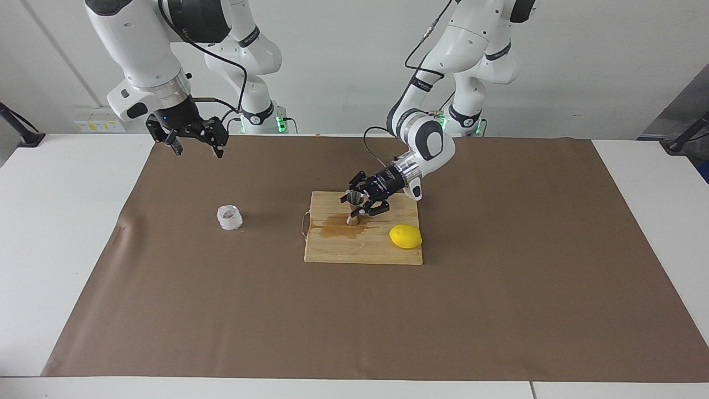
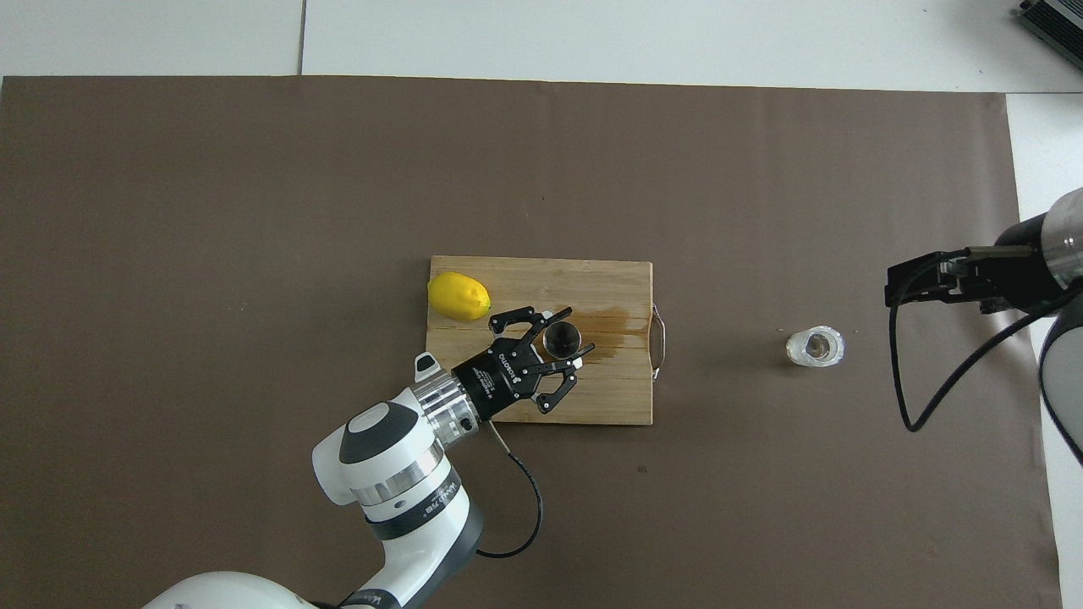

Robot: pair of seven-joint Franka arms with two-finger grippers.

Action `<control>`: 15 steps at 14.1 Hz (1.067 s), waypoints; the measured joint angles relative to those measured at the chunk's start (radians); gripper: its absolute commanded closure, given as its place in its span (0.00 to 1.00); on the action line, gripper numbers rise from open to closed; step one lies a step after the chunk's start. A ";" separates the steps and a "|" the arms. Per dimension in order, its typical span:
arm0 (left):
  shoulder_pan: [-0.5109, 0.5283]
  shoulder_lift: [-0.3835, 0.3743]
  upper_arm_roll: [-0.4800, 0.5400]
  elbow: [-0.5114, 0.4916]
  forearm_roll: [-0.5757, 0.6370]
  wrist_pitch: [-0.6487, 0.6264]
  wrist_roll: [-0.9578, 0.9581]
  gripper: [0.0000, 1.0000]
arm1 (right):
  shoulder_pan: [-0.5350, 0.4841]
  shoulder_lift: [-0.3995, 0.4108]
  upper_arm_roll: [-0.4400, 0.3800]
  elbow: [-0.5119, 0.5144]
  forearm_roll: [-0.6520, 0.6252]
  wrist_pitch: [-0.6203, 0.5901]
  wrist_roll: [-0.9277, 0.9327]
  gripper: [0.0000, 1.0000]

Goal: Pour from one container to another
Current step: 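Lower the metal cup onto the board center with the left gripper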

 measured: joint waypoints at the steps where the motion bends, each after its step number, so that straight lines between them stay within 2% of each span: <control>1: 0.000 0.000 0.000 0.000 0.000 0.000 0.001 0.00 | 0.000 0.000 0.000 0.000 0.000 0.000 0.000 0.00; 7: 0.000 0.000 0.002 0.001 0.002 0.032 0.010 0.00 | 0.000 0.000 0.000 0.000 0.000 0.000 0.000 0.00; 15: 0.000 -0.005 0.004 0.042 0.112 0.200 0.017 0.00 | 0.000 0.000 0.000 0.000 0.000 0.000 0.000 0.00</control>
